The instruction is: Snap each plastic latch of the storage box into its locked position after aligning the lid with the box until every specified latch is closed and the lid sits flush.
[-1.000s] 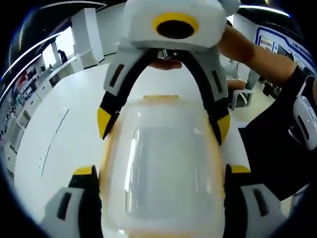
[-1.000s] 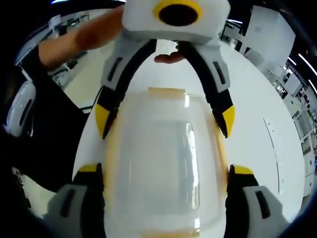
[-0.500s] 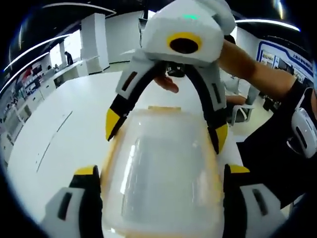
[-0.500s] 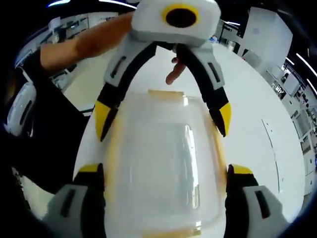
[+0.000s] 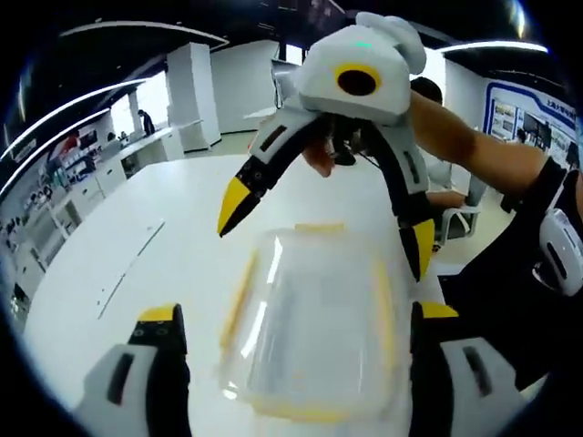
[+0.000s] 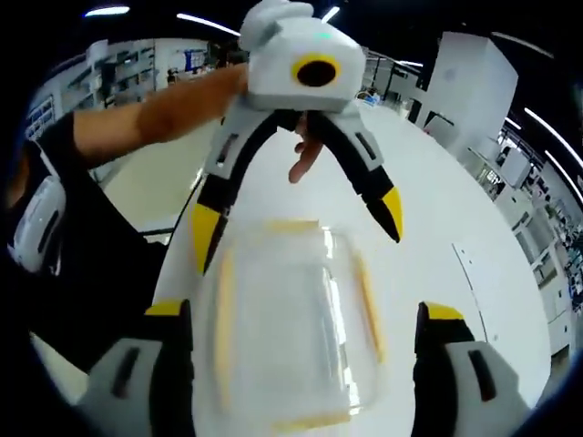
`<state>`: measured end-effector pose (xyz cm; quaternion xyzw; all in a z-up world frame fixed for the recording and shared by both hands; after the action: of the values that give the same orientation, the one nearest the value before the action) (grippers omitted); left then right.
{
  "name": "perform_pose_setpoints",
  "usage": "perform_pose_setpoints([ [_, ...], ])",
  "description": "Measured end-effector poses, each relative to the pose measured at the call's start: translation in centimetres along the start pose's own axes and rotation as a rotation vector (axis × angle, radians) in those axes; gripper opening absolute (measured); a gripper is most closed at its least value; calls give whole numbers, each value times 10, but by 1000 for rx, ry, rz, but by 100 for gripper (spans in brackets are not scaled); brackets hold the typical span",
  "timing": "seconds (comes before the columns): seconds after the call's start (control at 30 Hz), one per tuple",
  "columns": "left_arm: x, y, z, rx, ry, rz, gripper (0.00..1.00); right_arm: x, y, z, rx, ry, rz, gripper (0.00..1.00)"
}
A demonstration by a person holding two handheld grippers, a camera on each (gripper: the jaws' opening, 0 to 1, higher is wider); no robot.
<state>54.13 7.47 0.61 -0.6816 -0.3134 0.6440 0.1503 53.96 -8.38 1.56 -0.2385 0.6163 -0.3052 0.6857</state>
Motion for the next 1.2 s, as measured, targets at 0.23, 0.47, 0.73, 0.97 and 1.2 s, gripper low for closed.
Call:
perform_pose_setpoints([
  [0.23,-16,-15,1,-83,-32,88,100,-13,-7,0,86,-29,51,100],
  [0.47,-21,-25,4,-96,-18,105,100,-24,-8,-10,109,-69,41,100],
  [0.73,-29,-45,-2,-108,-44,146,100,-30,-26,-10,126,-12,87,100],
  [0.97,-35,-60,-5,-166,-56,205,100,-31,-41,-6,213,12,161,96],
  [1.2,-34,-63,-5,-217,-85,207,100,-31,-56,0,329,57,265,99],
])
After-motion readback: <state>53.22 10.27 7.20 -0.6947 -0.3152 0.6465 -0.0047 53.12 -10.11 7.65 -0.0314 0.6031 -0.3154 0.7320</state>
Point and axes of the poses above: the point that each gripper's makers call its tool centre point, and the gripper's own axes: y roughly forward along the fingers, z roughly to its right, x roughly out of its underside, the point moved 10 cm from there along -y, roughly backward along the fingers, and after that the axes turned 2 degrees about y, right-handed, at the moved point
